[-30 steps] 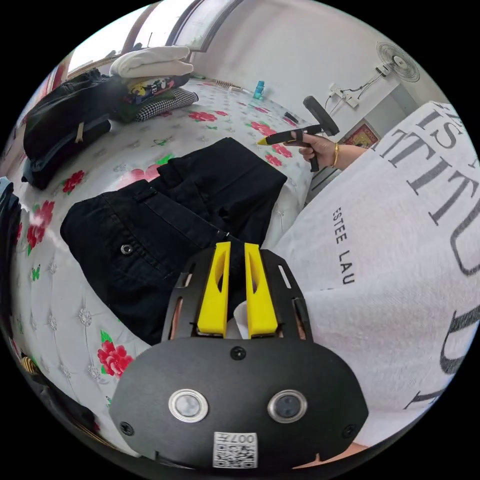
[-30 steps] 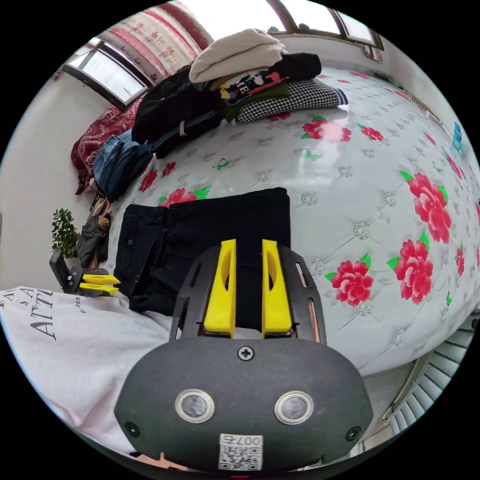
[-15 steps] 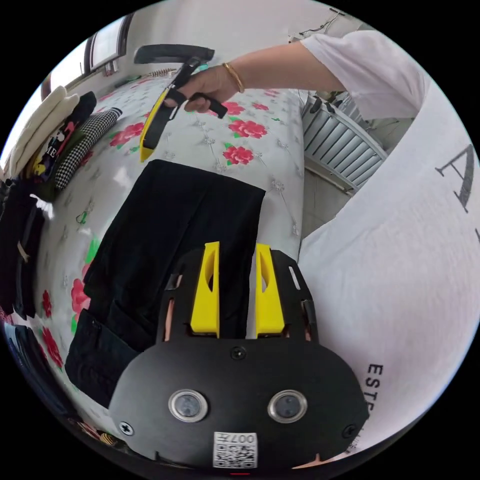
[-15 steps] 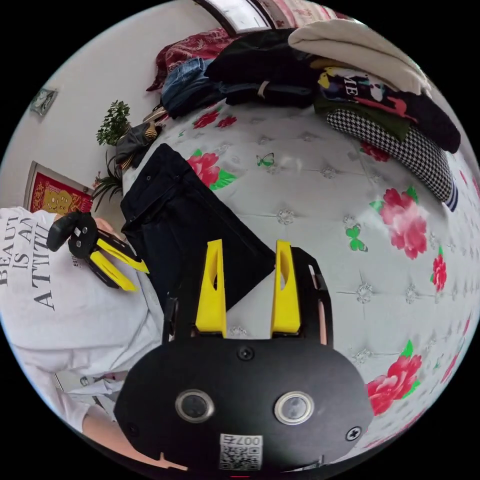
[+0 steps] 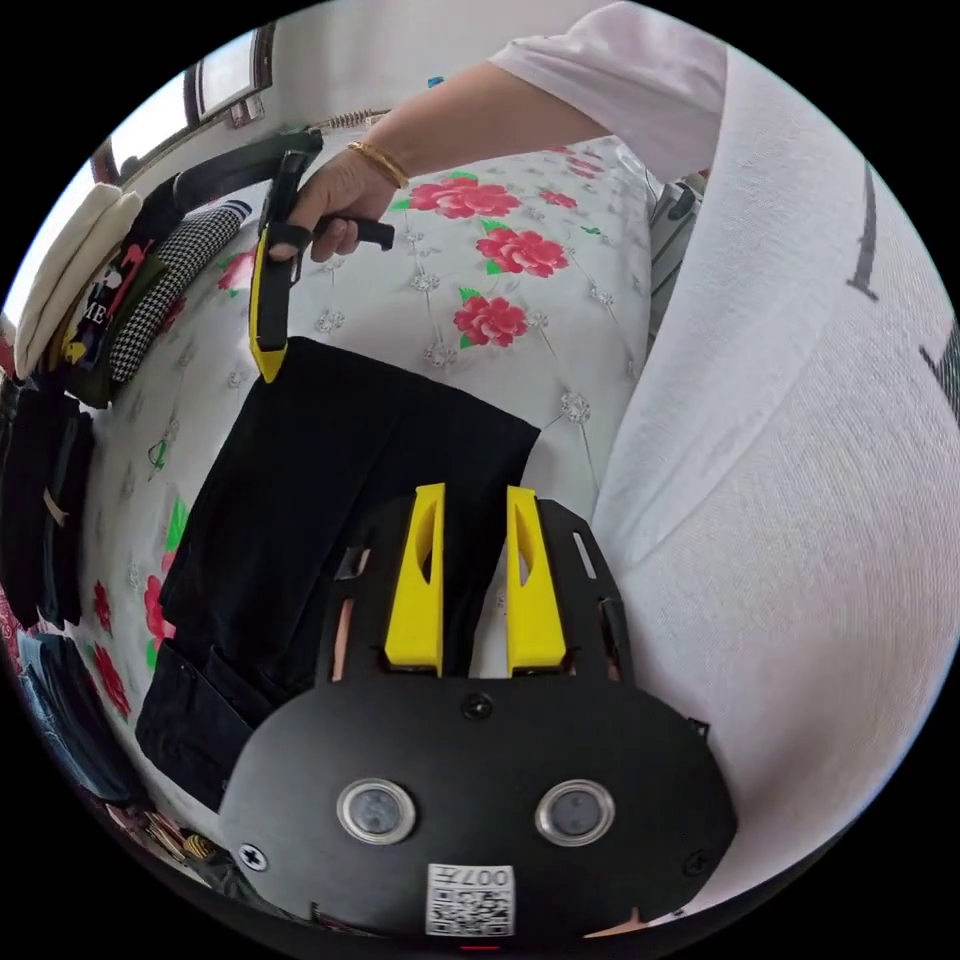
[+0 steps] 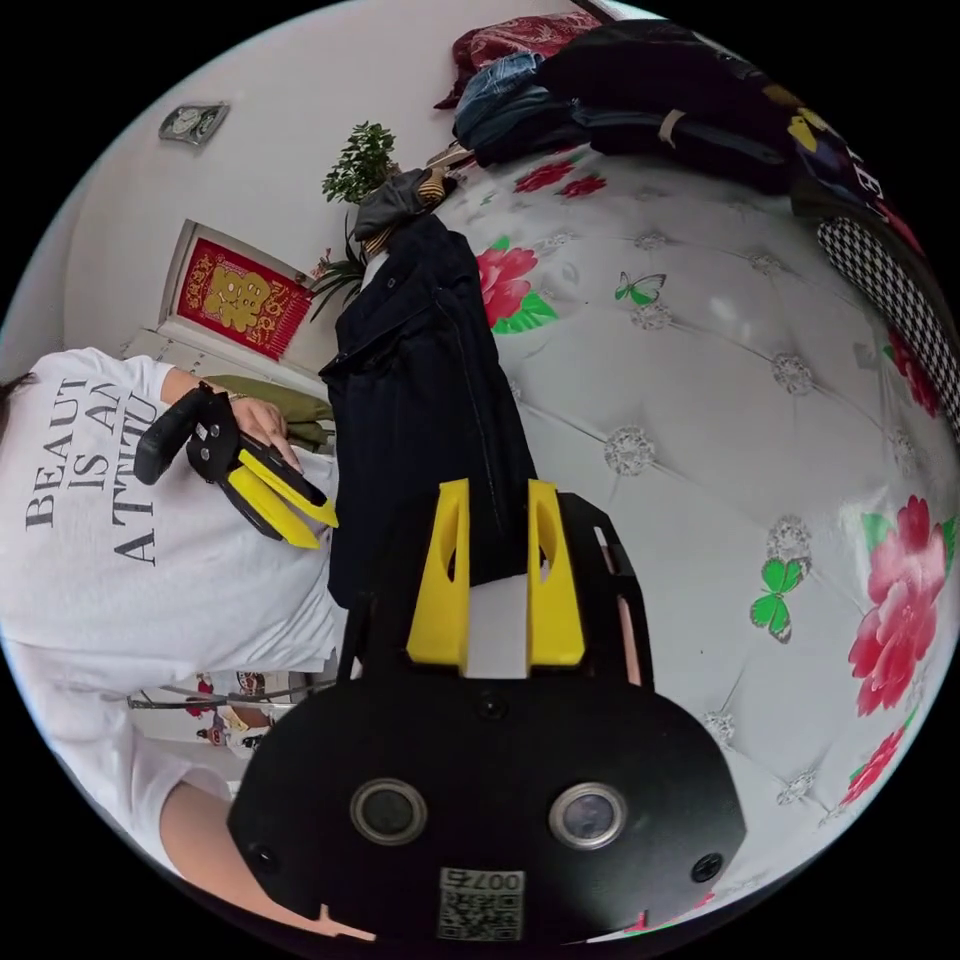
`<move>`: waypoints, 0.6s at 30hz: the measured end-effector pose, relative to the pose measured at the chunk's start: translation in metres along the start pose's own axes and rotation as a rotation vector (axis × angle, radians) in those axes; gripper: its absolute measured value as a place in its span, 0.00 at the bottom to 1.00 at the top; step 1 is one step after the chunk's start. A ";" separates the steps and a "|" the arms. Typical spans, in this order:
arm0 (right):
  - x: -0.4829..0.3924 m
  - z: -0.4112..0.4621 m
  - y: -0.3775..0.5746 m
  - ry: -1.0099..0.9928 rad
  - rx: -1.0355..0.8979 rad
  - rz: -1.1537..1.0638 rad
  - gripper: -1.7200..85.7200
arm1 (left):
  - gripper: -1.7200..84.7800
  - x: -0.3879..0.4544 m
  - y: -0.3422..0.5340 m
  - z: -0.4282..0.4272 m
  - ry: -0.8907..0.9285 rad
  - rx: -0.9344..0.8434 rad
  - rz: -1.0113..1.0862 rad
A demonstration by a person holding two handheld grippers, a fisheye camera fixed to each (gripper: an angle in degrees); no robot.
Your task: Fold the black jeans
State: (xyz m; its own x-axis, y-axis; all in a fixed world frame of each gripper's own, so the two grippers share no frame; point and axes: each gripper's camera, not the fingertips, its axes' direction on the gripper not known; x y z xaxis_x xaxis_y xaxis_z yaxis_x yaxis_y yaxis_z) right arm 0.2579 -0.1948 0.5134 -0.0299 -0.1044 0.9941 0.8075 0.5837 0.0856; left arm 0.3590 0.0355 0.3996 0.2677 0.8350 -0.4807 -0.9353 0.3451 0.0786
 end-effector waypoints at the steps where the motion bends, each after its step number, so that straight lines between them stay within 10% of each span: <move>1: 0.002 0.000 0.000 -0.006 -0.005 -0.004 0.06 | 0.12 0.001 -0.002 0.006 0.002 -0.023 0.005; 18: 0.097 -0.061 0.081 -0.412 0.288 0.223 0.03 | 0.03 -0.016 -0.049 -0.006 0.093 -0.014 -0.076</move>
State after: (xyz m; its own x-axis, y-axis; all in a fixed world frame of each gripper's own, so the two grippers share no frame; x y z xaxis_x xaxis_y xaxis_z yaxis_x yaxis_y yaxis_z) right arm 0.3563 -0.2072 0.6130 -0.1515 0.3367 0.9293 0.6281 0.7588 -0.1725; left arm 0.3988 0.0022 0.3980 0.3156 0.7632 -0.5638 -0.9166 0.3990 0.0270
